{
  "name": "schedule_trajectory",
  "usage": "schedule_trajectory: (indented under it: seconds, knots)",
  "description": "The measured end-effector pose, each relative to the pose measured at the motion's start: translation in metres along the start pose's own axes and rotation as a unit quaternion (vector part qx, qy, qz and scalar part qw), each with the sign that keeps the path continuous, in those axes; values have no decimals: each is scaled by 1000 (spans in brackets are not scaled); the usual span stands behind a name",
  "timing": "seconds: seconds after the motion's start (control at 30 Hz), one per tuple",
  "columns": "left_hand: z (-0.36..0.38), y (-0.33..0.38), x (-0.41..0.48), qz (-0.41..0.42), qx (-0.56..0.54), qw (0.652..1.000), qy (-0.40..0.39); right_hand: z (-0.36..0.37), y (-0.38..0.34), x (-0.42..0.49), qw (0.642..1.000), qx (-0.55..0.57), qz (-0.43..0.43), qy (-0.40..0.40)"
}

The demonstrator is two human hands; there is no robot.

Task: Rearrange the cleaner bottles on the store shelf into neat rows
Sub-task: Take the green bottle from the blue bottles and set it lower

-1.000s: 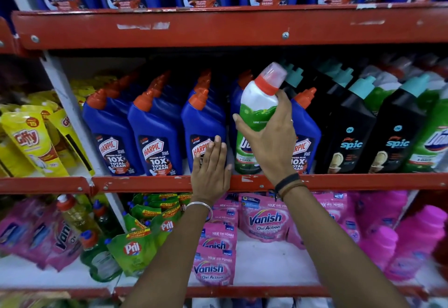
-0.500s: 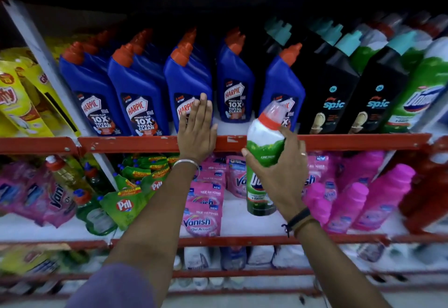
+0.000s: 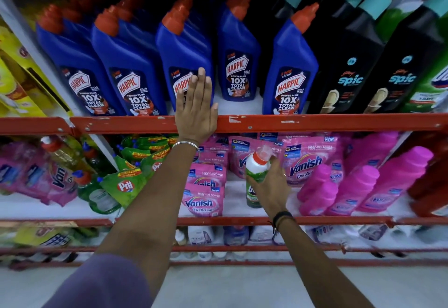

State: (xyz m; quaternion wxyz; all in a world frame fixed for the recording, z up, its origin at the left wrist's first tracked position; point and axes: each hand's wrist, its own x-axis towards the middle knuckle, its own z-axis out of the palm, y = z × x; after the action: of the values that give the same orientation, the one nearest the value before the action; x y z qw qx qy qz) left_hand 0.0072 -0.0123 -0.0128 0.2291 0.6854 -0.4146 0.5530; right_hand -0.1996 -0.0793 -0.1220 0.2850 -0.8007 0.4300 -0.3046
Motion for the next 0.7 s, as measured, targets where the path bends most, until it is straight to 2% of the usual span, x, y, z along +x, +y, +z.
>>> schedule_trajectory:
  seconds: [0.27,0.4,0.5,0.6,0.63,0.7]
  knots:
    - [0,-1,2,-12,-13,1000,1,-4,8,-13,999,-38,-5,6]
    - [-2,-1,3,-11,-16,1000,-3,-19,4,-16,997,-72,-37,14]
    - [-2,-1,1,-8,-8,1000,-2,-45,-28,-7,989,25,-61,131]
    - [-4,-1,1,-12,-13,1000,-4,-81,-80,25,946,118,-160,256]
    - [-4,0,1,-13,-14,1000,-5,-92,-96,39,933,124,-189,278]
    - [-5,0,2,-13,-14,1000,-10,-110,-126,63,935,95,-201,276]
